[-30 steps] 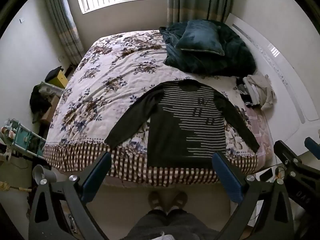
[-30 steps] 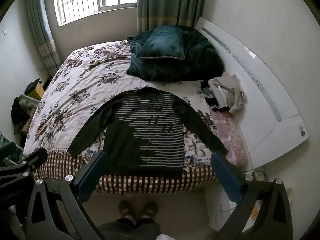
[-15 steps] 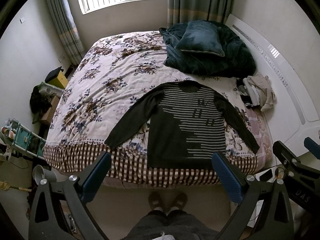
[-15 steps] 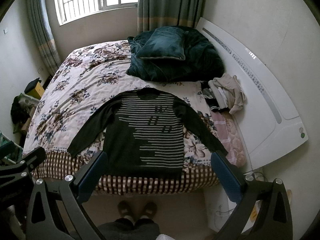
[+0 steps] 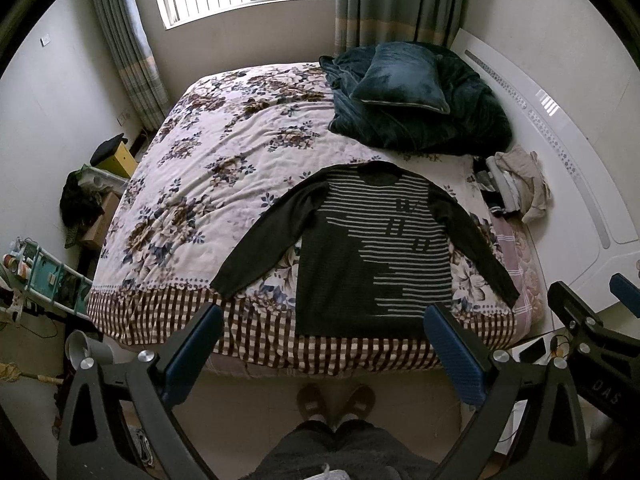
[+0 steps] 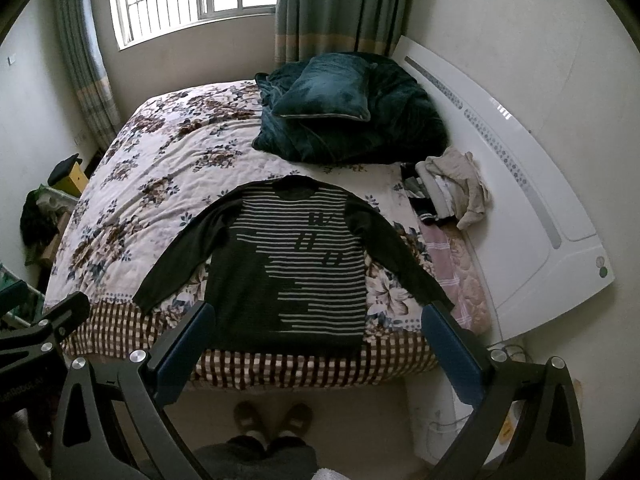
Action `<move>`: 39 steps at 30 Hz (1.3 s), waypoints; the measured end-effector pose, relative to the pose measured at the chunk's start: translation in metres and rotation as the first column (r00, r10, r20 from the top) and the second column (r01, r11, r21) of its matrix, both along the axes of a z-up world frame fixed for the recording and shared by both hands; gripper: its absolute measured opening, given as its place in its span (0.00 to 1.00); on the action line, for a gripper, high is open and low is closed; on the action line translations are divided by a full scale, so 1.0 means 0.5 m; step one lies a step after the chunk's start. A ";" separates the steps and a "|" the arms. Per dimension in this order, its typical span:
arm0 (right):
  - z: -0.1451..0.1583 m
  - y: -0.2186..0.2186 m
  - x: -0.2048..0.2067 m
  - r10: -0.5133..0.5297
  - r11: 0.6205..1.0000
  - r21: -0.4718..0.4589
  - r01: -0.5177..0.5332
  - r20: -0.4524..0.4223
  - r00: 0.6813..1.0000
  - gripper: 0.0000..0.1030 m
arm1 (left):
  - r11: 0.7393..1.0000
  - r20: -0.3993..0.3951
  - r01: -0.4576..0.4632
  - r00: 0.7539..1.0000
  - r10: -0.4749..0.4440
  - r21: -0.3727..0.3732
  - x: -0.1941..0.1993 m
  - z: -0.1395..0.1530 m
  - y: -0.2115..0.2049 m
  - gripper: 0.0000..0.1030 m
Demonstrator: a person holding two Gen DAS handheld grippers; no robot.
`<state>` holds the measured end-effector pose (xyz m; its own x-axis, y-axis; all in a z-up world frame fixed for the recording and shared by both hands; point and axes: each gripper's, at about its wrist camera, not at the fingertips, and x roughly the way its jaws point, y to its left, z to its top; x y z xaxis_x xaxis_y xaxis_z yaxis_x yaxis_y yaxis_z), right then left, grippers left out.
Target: Fold small clothes
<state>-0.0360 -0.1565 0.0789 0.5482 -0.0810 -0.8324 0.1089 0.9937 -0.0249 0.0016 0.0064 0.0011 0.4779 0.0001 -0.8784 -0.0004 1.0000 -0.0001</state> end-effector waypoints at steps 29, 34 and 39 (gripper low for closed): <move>0.007 0.008 0.001 0.002 1.000 -0.003 -0.002 0.002 1.000 1.00 | 1.000 0.013 -0.005 1.000 0.005 0.001 0.022 0.035 0.013 1.00; 0.008 0.009 0.002 0.001 1.000 -0.003 -0.001 0.003 1.000 1.00 | 1.000 0.014 -0.005 1.000 0.005 0.000 0.023 0.035 0.013 1.00; 0.008 0.011 0.005 0.001 1.000 -0.003 -0.001 0.002 1.000 1.00 | 1.000 0.013 -0.005 1.000 0.005 0.000 0.024 0.036 0.013 1.00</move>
